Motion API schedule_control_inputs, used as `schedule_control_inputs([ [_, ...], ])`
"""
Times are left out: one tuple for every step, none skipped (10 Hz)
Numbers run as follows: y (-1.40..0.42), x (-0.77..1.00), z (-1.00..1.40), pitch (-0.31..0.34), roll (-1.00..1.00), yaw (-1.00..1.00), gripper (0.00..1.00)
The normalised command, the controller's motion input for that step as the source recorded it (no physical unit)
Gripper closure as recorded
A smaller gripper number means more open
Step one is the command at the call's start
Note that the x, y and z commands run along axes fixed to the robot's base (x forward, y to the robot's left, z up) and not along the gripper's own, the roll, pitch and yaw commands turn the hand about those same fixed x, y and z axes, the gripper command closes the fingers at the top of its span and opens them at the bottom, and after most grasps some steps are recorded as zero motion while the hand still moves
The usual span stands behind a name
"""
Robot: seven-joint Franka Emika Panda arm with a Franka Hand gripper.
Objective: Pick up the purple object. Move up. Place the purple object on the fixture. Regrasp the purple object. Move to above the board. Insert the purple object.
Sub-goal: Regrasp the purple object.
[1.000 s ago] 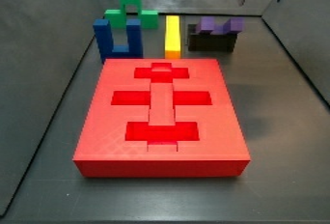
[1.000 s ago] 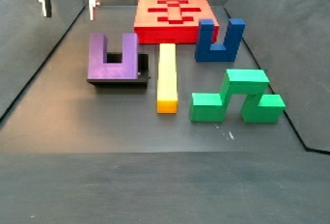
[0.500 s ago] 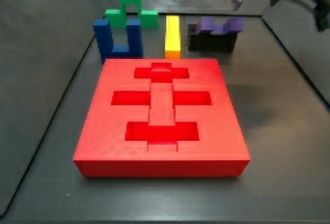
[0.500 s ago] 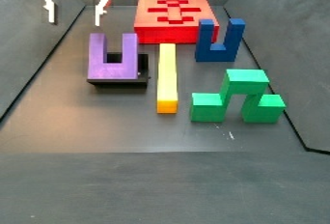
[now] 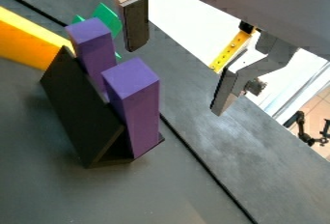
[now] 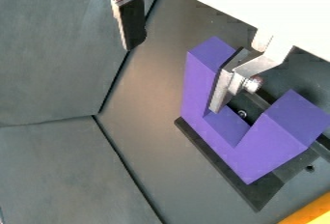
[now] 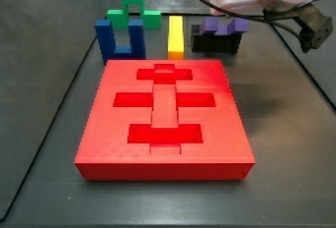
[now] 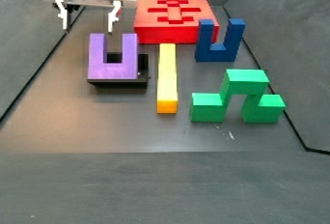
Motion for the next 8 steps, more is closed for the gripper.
schedule_control_inputs([
  [-0.07, 0.00, -0.43, 0.000, 0.40, 0.20, 0.00],
  [-0.07, 0.00, -0.45, 0.000, 0.31, 0.18, 0.00],
  [-0.01, -0.02, -0.29, -0.134, -0.01, 0.14, 0.00],
  [0.02, -0.09, -0.01, -0.277, -0.42, 0.10, 0.00],
  [0.07, -0.05, 0.00, -0.320, -0.55, 0.12, 0.00],
  [0.03, 0.00, 0.00, -0.340, -0.51, 0.15, 0.00],
  [0.00, 0.00, -0.12, -0.231, -0.13, 0.14, 0.00],
  [-0.01, 0.14, -0.06, 0.000, 0.10, 0.01, 0.00],
])
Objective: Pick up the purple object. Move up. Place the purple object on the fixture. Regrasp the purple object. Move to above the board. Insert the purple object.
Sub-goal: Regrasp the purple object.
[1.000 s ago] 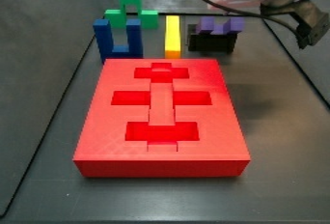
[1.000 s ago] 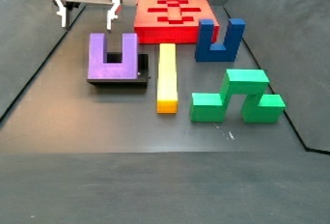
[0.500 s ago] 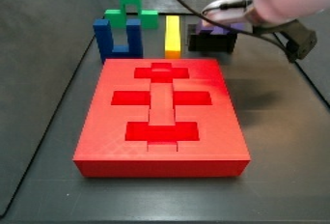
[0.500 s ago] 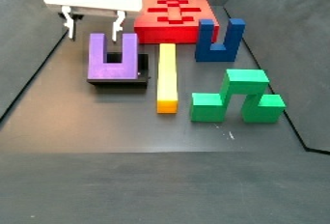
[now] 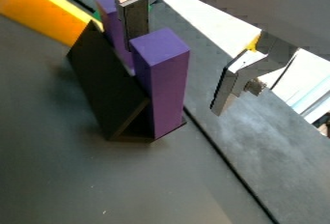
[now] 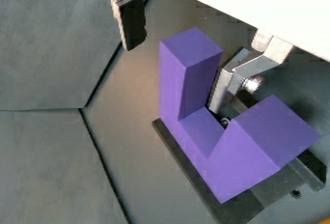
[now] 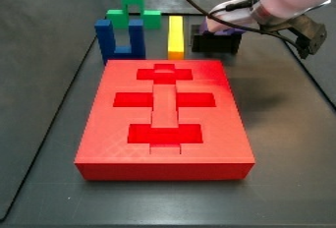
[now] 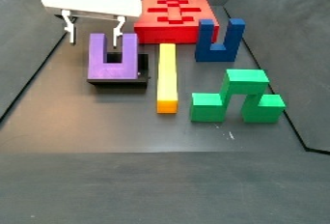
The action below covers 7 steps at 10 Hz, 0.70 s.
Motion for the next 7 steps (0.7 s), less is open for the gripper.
schedule_control_inputs([
  [0.00, 0.03, -0.04, 0.109, 0.19, 0.01, 0.00],
  [0.00, 0.01, 0.00, 0.000, 0.00, 0.01, 0.00],
  [0.02, 0.35, -0.15, 0.386, -0.04, -0.05, 0.00],
  [0.04, 0.48, -0.12, 0.969, 0.00, -0.18, 0.00],
  [0.08, 0.47, -0.10, 0.994, 0.00, -0.18, 0.00],
  [0.00, 0.13, 0.00, 0.231, 0.02, -0.05, 0.00],
  [0.00, 0.00, 0.00, 0.009, 0.00, 0.00, 0.00],
])
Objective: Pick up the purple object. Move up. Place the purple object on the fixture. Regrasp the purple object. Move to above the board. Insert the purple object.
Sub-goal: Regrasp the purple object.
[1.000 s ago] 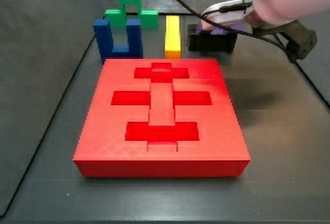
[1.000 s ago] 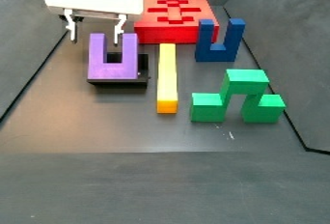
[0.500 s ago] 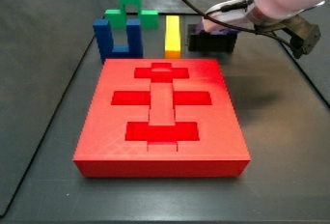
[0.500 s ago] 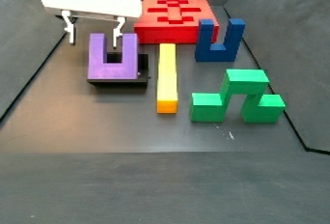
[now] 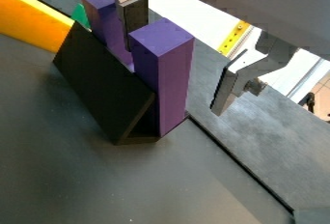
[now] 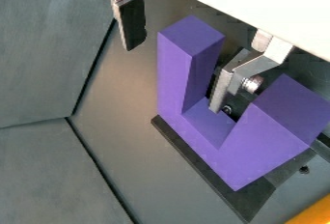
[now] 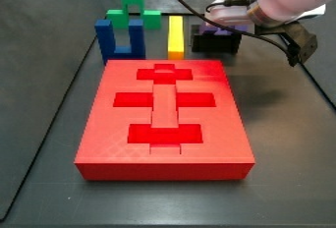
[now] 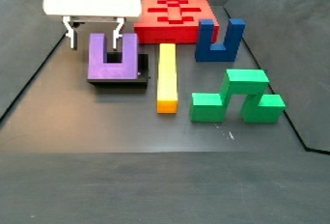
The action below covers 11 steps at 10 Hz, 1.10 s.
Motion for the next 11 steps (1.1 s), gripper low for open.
schedule_control_inputs([
  [0.00, 0.00, 0.00, -0.006, 0.00, 0.00, 0.00],
  [0.00, 0.00, -0.23, -0.086, 0.01, 0.00, 0.00],
  [0.00, 0.00, -0.21, -0.054, 0.01, 0.00, 0.00],
  [0.00, 0.00, 0.00, 0.006, 0.00, 0.00, 0.00],
  [0.00, 0.17, 0.00, 0.126, 0.00, 0.00, 0.00],
  [0.00, 0.30, 0.00, 0.257, 0.03, 0.00, 0.00],
  [0.00, 0.00, 0.00, 0.000, 0.00, 0.00, 1.00],
  [0.00, 0.00, 0.00, 0.000, 0.00, 0.00, 1.00],
  [0.00, 0.00, 0.00, 0.000, 0.00, 0.00, 1.00],
  [0.00, 0.00, 0.00, 0.000, 0.00, 0.00, 1.00],
  [0.00, 0.00, 0.00, 0.000, 0.00, 0.00, 1.00],
])
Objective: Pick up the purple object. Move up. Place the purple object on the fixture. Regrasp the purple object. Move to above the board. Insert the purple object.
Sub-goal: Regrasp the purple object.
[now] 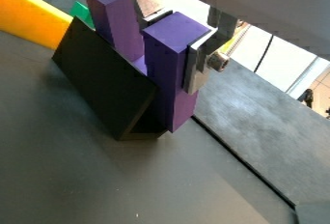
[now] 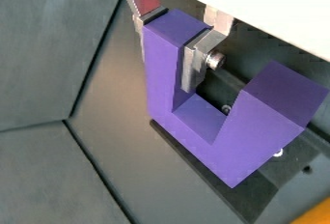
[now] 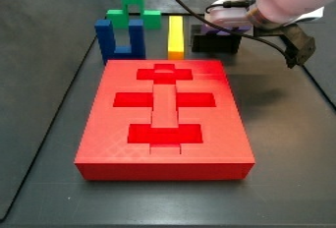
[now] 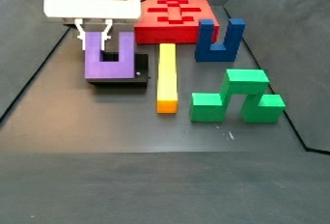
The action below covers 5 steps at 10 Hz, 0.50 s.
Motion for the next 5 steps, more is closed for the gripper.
schedule_control_inputs([
  [0.00, 0.00, 0.00, 0.000, 0.00, 0.00, 1.00],
  [0.00, 0.00, 0.00, 0.000, 0.00, 0.00, 1.00],
  [0.00, 0.00, 0.00, 0.000, 0.00, 0.00, 1.00],
  [0.00, 0.00, 0.00, 0.000, 0.00, 0.00, 1.00],
  [0.00, 0.00, 0.00, 0.000, 0.00, 0.00, 1.00],
])
